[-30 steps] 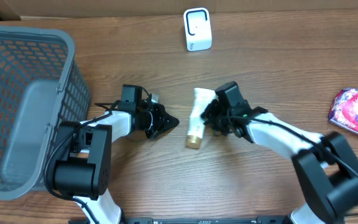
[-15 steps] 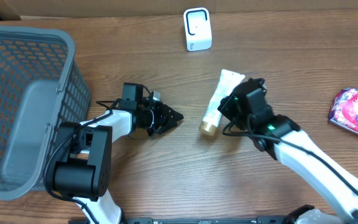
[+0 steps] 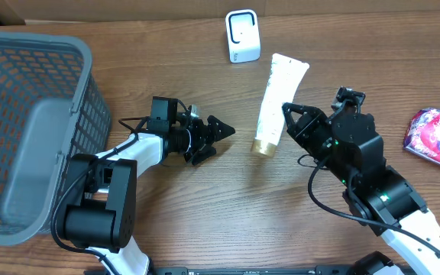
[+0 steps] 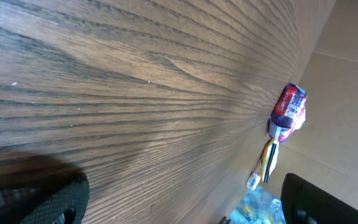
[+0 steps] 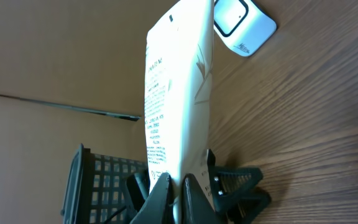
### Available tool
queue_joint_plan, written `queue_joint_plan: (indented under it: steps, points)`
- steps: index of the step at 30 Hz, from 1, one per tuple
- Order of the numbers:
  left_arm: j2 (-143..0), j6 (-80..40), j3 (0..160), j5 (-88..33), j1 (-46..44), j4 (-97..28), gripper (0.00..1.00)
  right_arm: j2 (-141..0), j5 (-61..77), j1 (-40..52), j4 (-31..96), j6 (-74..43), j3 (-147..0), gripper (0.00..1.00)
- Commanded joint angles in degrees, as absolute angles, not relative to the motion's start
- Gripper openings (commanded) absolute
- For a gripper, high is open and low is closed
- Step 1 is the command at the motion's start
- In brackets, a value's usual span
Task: Scan the item barcode
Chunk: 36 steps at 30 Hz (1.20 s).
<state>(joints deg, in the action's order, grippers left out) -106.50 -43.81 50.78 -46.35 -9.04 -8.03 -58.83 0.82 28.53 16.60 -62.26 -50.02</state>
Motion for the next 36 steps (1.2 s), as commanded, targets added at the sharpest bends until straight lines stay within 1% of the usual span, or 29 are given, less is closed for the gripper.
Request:
queue_joint_plan:
  steps: [1, 4, 10, 15, 18, 22, 24, 25, 27, 28, 29, 30, 31, 32, 33, 36]
  points:
    - [-110.48, -43.29, 47.72, -33.89, -8.71, -9.82, 0.95, -58.7, 0.01, 28.45, 16.36, -61.41, -50.74, 0.04]
    - [-110.48, -43.29, 47.75, -33.89, -8.71, -9.82, 1.0, -59.22, 0.32, 28.53, 16.4, -61.45, -50.74, 0.04]
    - [-110.48, -43.29, 47.75, -33.87, -8.69, -9.82, 1.0, -59.27, 0.56, 28.53, 12.27, -59.7, -50.74, 0.04]
    - [-110.48, -43.29, 47.75, -33.87, -8.71, -9.82, 1.0, -59.27, 0.54, 28.53, 12.4, -59.96, -50.74, 0.04]
    - [-110.48, -43.31, 47.75, -33.87, -8.69, -9.8, 1.0, -59.31, 0.19, 28.53, 15.84, -60.34, -50.74, 0.04]
    - [-110.48, -43.29, 47.75, -33.76, -8.69, -9.78, 1.0, -60.34, -3.27, 28.53, 27.57, -62.61, -50.74, 0.04]
    - [-110.48, -43.31, 47.72, -33.12, -8.67, -9.82, 1.0, -61.54, -4.03, 28.53, 31.18, -62.5, -50.72, 0.04]
    - [-110.48, -43.29, 47.75, -33.04, -8.64, -9.85, 1.0, -62.46, -3.75, 28.47, 32.18, -61.23, -50.72, 0.09]
    - [-110.48, -43.27, 47.75, -33.1, -8.67, -9.87, 1.0, -64.71, -1.85, 28.47, 31.81, -55.27, -50.72, 0.34]
    - [-110.48, -43.29, 47.75, -33.3, -8.67, -9.87, 1.0, -65.93, -0.67, 28.47, 31.16, -51.64, -50.72, 0.44]
    - [-110.48, -43.31, 47.75, -33.89, -8.67, -9.85, 1.0, -67.64, 1.56, 28.4, 30.04, -46.15, -50.72, 0.59]
    - [-110.48, -43.31, 47.75, -34.24, -8.67, -9.85, 1.0, -69.04, 3.57, 28.21, 29.28, -42.41, -50.72, 0.77]
    - [-110.48, -43.29, 47.75, -34.37, -8.67, -9.85, 0.98, -70.89, 7.07, 27.75, 28.27, -37.71, -50.72, 0.88]
    - [-110.48, -43.29, 47.75, -34.35, -8.67, -9.85, 0.92, -72.84, 11.33, 26.98, 27.31, -33.3, -50.72, 1.0]
    - [-110.48, -43.29, 47.75, -34.35, -8.67, -9.85, 0.9, -75.05, 15.75, 25.98, 26.24, -29.85, -50.72, 1.0]
    - [-110.48, -43.31, 47.75, -34.37, -8.67, -10.2, 0.9, -82.15, 26.46, 22.31, 22.79, -22.68, -50.76, 1.0]
